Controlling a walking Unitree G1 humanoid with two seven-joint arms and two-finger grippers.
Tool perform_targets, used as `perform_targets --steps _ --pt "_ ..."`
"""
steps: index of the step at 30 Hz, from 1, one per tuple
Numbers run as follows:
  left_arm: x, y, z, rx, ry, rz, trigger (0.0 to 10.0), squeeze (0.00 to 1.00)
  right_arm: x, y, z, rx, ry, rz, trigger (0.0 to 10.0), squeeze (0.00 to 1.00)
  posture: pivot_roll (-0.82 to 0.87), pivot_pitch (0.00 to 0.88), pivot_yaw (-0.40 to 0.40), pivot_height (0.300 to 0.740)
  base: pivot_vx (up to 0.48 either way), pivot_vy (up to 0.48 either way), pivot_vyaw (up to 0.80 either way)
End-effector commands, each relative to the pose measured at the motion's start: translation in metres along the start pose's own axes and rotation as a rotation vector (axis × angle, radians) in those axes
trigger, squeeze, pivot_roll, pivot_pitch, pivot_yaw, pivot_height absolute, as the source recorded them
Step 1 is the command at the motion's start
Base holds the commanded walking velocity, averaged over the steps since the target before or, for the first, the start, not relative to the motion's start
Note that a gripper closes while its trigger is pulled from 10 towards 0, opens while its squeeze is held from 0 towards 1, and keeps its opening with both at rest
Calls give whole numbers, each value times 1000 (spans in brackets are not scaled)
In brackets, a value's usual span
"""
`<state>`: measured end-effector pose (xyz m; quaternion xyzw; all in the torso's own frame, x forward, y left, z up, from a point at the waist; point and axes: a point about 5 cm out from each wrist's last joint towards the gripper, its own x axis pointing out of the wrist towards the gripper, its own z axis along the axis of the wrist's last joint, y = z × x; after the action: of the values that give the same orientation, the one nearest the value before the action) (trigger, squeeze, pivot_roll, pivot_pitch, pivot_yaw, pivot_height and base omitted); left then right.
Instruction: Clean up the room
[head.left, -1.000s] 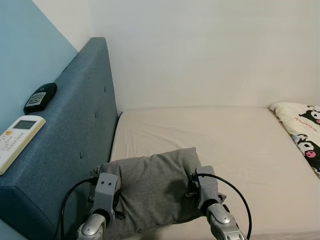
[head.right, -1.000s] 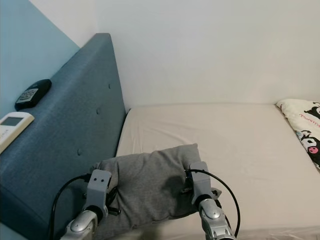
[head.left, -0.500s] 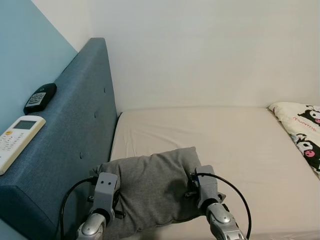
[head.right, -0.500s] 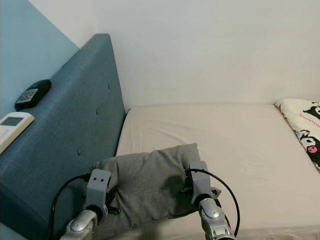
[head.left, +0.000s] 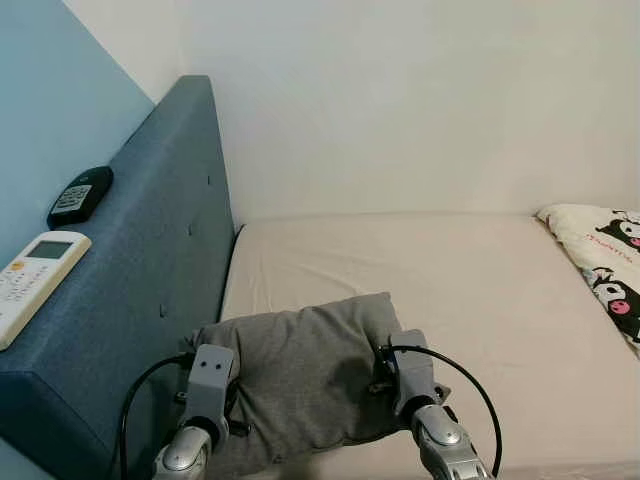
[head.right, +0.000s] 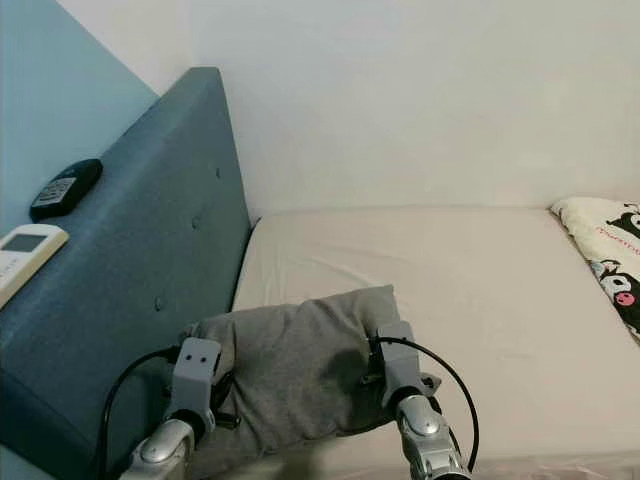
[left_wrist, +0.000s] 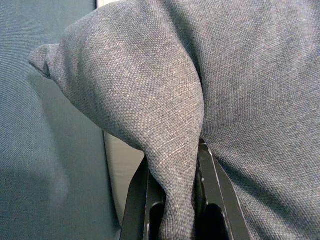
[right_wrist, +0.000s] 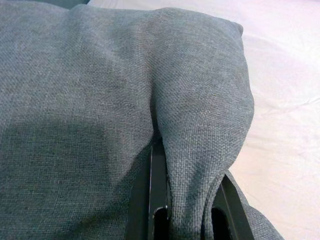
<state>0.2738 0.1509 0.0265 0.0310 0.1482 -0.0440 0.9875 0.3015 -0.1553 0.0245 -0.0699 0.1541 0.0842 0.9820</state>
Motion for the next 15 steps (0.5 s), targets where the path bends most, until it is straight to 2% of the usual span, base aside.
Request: perform_targets --steps 1,15 --pt "1 3 11 -1 -55 19 10000 0 3 8 8 -55 -36 49 10000 0 -2 80 -49 740 0 0 800" --pt "1 1 12 11 -56 2 10000 0 2 10 7 -47 -33 49 10000 0 0 87 -47 740 0 0 800"
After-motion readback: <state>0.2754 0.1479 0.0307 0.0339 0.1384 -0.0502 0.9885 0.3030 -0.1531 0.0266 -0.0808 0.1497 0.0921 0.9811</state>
